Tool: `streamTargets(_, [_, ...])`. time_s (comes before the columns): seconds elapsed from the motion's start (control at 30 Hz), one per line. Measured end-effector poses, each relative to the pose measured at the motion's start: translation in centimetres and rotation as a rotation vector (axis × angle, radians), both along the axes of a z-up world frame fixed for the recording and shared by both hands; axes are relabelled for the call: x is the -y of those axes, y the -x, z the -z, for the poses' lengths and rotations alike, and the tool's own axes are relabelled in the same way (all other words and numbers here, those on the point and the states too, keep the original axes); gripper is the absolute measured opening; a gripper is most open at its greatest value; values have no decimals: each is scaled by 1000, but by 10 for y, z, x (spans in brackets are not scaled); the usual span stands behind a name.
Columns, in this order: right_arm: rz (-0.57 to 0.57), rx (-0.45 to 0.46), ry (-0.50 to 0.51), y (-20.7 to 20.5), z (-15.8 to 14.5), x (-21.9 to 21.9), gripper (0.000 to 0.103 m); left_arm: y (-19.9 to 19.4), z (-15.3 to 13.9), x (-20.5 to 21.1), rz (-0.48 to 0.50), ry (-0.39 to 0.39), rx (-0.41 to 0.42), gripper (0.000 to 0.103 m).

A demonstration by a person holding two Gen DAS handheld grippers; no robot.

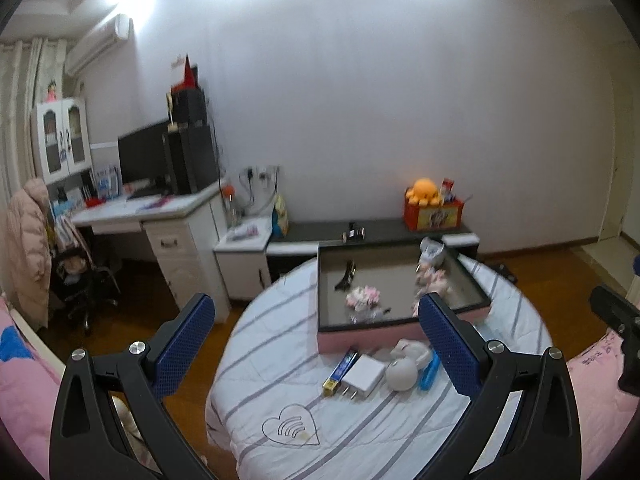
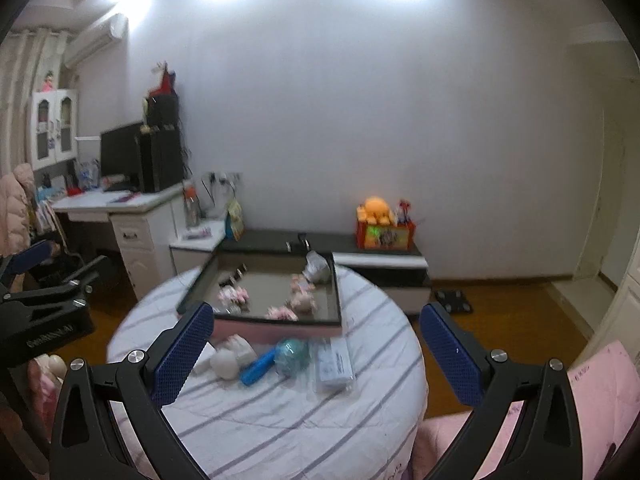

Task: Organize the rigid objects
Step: 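Grasp the blue-gold stick with the left tool while the right tool grasps the Dental Flossers box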

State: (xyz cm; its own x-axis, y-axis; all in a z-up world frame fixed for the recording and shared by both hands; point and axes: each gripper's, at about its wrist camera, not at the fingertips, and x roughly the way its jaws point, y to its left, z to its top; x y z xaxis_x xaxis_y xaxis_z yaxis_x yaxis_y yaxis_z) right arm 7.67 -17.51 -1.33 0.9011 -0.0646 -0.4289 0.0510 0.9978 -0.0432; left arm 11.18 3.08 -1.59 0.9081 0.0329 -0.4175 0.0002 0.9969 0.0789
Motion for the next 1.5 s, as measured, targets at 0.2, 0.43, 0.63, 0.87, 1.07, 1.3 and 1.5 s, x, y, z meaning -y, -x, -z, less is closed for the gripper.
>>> streamTargets(0.2, [62,-154,-9,-40,39,19,103,-51,52,-7,-38,-25,-191,103])
streamTargets(0.43, [100,-321,6,-79,88,32,103,-101,114,-12,-75,-63,-386,103])
streamTargets(0.63, [104,-427,19,-107,123,34,103,-132,145,-12,-87,-90,-470,103])
streamTargets(0.87, [111,-515,3,-134,154,41,103,-150,161,-6,-24,-98,-509,103])
streamTargets(1.07, [88,-550,-17,-146,169,41,103,-159,165,1,65,-51,-517,103])
streamTargets(1.3, [108,-595,-26,-157,186,46,103,-167,166,-14,14,-66,-520,103])
streamTargets(1.5, [107,-595,-26,-165,187,43,103,-167,170,-11,119,-86,-520,100])
